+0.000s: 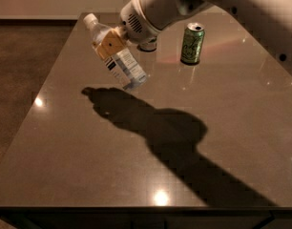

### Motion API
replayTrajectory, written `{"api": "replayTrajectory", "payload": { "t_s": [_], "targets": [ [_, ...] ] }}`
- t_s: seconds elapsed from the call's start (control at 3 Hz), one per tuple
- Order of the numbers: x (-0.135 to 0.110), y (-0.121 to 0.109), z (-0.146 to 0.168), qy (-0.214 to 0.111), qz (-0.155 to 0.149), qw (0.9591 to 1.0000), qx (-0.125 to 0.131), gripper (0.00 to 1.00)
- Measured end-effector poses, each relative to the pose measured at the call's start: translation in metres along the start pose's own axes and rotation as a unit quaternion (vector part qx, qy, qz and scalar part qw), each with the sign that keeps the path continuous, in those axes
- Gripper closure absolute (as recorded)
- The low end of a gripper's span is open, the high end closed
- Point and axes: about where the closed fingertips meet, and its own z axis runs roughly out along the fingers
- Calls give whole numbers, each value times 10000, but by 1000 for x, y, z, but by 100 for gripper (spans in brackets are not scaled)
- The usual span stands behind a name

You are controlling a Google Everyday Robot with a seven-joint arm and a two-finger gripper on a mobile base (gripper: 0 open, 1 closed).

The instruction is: Place blue plastic bottle upright

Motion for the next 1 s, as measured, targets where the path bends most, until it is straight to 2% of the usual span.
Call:
{"api": "replayTrajectory", "payload": {
  "t_s": [0.33, 0.67, 1.0],
  "targets": [
    [-9, -4, 0, -855, -238, 9959, -147, 100],
    [-7, -7, 5, -1650, -306, 9856, -193, 100],
    [-4, -11, 11, -2424, -330, 9694, -181, 100]
  ]
}}
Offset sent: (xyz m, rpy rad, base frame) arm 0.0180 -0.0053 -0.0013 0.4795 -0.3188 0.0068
